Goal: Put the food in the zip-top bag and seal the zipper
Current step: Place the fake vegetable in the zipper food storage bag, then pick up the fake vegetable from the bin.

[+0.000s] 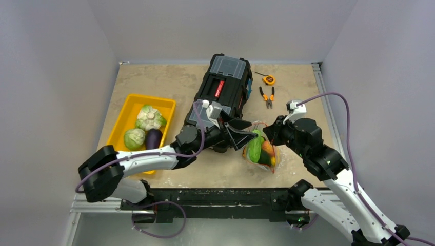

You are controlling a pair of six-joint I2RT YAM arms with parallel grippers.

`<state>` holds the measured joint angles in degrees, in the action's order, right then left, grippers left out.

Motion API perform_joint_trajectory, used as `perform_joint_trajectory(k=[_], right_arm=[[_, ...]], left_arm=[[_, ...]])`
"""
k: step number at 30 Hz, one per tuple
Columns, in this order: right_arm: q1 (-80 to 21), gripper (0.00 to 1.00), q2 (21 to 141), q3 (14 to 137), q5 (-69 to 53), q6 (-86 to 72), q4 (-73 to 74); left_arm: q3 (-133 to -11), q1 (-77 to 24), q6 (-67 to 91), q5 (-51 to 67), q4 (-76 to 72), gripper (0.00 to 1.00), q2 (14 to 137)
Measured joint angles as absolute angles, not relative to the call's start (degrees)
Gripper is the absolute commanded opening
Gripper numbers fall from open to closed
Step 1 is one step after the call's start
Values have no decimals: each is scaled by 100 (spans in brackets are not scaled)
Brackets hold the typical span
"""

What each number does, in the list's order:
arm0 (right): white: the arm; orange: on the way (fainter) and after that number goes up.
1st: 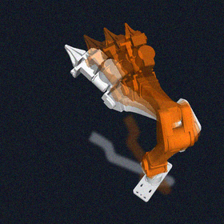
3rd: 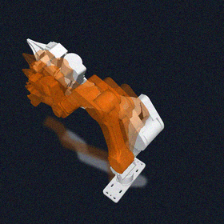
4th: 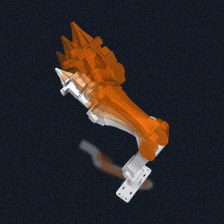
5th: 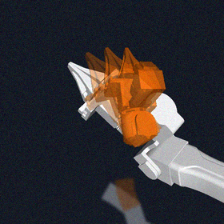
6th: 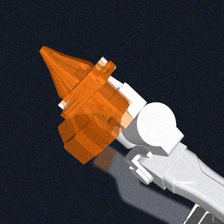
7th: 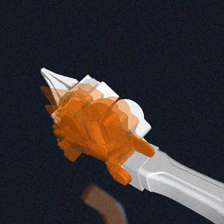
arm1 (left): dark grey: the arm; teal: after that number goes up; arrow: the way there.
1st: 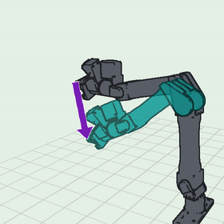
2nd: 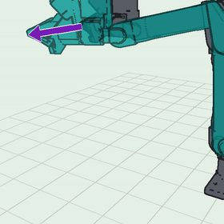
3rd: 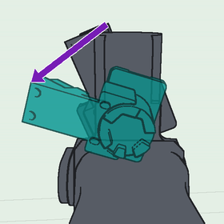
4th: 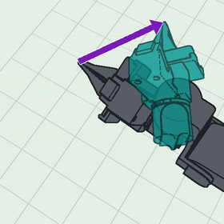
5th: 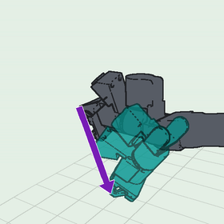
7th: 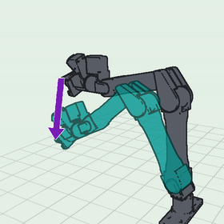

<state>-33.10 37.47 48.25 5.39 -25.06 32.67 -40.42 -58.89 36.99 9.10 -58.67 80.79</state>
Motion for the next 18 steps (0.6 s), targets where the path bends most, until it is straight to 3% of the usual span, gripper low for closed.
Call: perform_joint_trajectory(k=[6, 13, 18], right_arm=[[-3310, 0, 3747, 4825, 541, -2506, 3267], [-3310, 0, 3745, 4825, 541, -2506, 3264], [-3310, 0, 3732, 4823, 541, -2506, 3264]], left_arm=[[-4174, -5841, 3750, 906, -4189, 70, 6984], [-4915, -5601, 3454, 469, -338, 77, 5317], [-5323, -5061, 3236, -563, 2333, 80, 4239]])
